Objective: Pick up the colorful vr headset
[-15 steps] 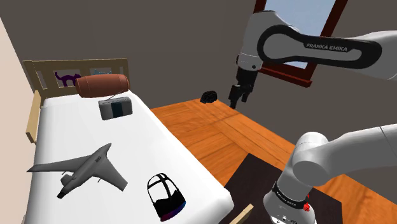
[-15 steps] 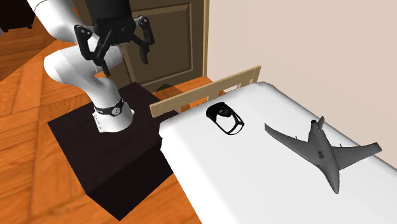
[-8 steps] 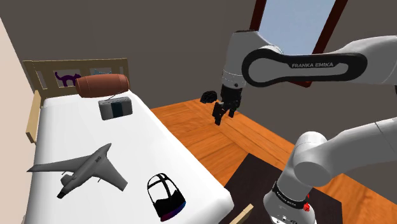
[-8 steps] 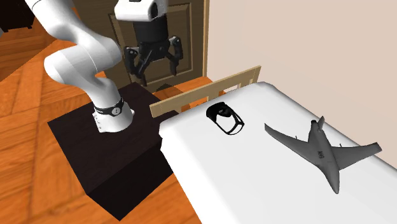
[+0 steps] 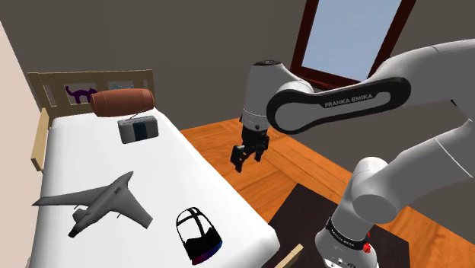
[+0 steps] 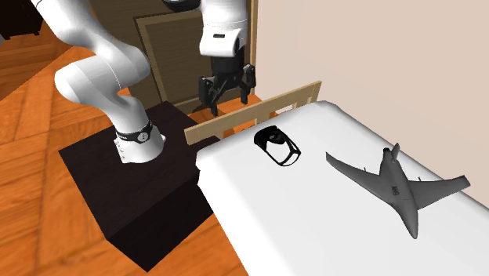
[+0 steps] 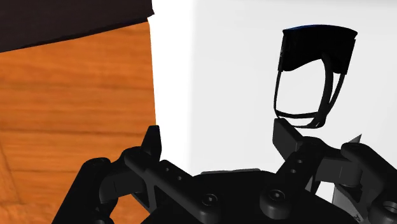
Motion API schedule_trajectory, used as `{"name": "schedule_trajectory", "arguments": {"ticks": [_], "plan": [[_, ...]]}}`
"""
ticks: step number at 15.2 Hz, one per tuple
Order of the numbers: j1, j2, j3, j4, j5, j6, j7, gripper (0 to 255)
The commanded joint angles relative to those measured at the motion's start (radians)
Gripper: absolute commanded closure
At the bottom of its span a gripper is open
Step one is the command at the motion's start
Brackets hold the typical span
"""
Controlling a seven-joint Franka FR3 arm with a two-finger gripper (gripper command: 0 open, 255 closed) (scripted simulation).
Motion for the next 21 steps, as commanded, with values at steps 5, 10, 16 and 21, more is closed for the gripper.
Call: {"name": "schedule_trajectory", "arguments": {"ticks": [5, 10, 16, 21], "plan": [[0.003, 0.191, 0.127, 0.037, 0.002, 0.16, 0.16, 0], [-0.011, 0.382, 0.223, 0.109, -0.07, 0.273, 0.32, 0], [0.006, 0.649, 0.282, 0.242, -0.263, 0.362, 0.561, 0], [0.021, 0.702, 0.267, 0.234, -0.311, 0.412, 0.599, 0]]}}
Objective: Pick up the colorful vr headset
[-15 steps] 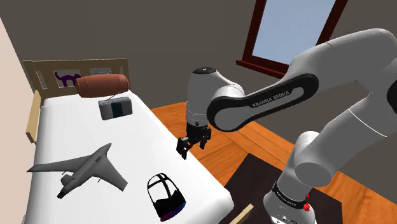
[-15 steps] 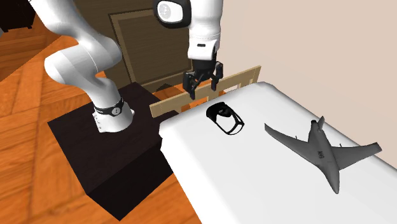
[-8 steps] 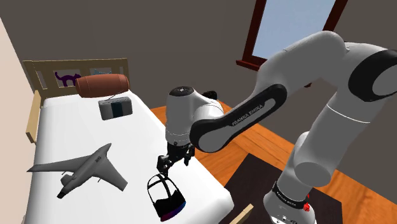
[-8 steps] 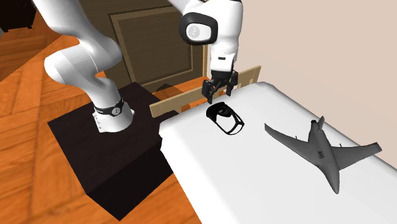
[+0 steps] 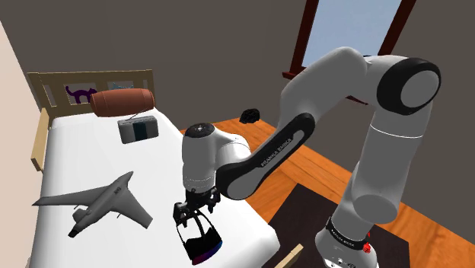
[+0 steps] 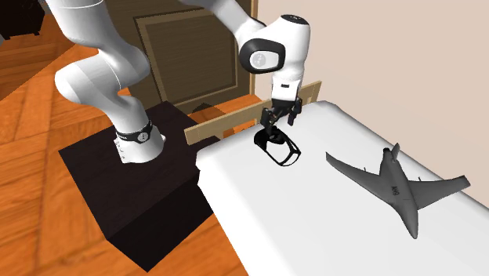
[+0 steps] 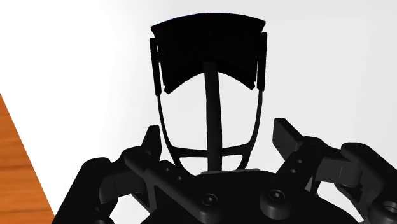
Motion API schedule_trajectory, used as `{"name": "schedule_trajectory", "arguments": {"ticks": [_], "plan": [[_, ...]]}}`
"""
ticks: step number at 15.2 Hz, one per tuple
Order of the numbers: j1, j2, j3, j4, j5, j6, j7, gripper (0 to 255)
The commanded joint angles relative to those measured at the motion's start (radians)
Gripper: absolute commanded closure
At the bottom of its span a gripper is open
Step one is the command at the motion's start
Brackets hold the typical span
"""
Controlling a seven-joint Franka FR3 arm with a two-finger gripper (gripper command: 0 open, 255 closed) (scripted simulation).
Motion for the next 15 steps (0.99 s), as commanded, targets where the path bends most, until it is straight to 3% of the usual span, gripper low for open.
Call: {"name": "schedule_trajectory", "arguments": {"ticks": [1, 5, 6, 15], "plan": [[0.004, 0.022, -0.006, -0.007, -0.022, 0.025, 0.016, 0], [0.012, 0.052, -0.016, -0.013, -0.053, 0.054, 0.038, 0], [0.01, 0.049, -0.016, -0.016, -0.05, 0.055, 0.036, 255], [0.012, 0.053, -0.016, -0.013, -0.053, 0.054, 0.038, 255]]}}
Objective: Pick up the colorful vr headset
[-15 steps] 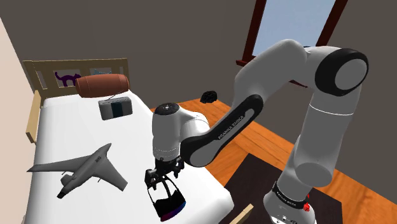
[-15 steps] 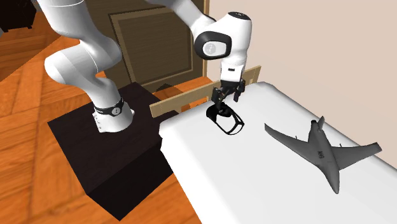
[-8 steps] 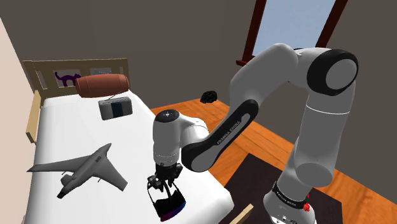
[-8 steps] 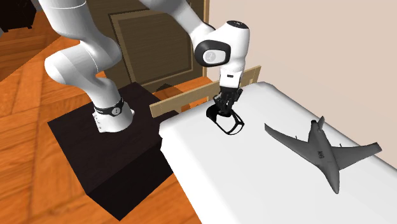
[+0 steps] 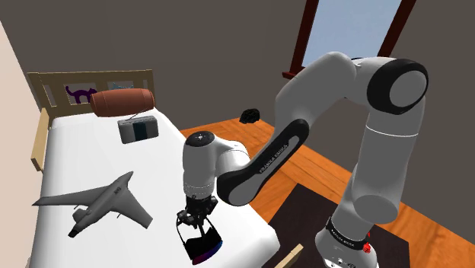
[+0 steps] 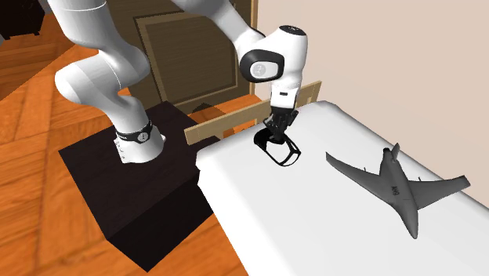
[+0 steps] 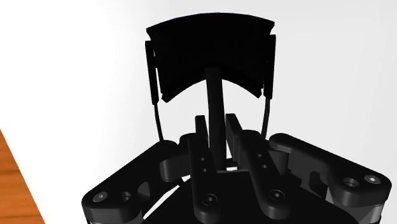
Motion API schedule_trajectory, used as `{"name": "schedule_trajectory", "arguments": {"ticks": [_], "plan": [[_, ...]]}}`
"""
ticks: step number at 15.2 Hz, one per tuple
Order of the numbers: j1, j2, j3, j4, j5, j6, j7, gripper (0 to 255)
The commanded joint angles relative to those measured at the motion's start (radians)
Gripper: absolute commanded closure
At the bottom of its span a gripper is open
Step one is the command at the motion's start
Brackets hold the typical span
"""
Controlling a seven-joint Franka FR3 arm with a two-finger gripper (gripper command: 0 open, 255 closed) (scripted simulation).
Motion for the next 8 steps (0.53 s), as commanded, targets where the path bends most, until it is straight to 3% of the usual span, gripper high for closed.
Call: {"name": "schedule_trajectory", "arguments": {"ticks": [1, 8], "plan": [[-0.002, -0.01, 0.004, 0.004, 0.011, -0.012, -0.007, 255], [-0.019, -0.09, 0.025, 0.024, 0.088, -0.095, -0.063, 255]]}}
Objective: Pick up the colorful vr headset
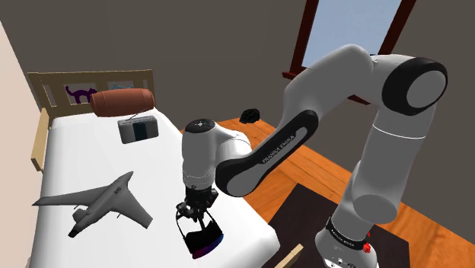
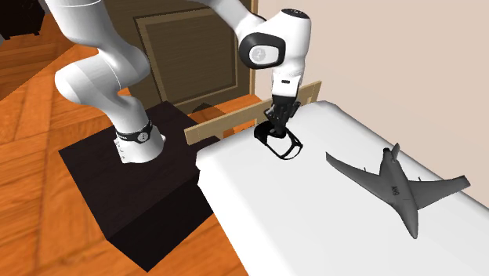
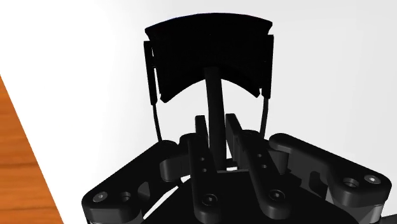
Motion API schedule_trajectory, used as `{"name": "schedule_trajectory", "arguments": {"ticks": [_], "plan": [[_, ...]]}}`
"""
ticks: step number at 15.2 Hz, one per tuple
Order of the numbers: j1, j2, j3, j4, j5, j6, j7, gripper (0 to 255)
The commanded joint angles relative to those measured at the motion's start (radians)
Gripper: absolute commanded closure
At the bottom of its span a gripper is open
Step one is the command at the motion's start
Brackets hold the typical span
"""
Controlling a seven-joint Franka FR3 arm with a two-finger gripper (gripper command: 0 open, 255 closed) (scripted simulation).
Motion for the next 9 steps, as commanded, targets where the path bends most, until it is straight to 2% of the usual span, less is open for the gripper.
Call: {"name": "schedule_trajectory", "arguments": {"ticks": [1, 9], "plan": [[-0.004, -0.023, 0.004, 0.007, 0.022, -0.025, -0.017, 255], [-0.01, -0.084, 0.009, 0.037, 0.075, -0.103, -0.056, 255]]}}
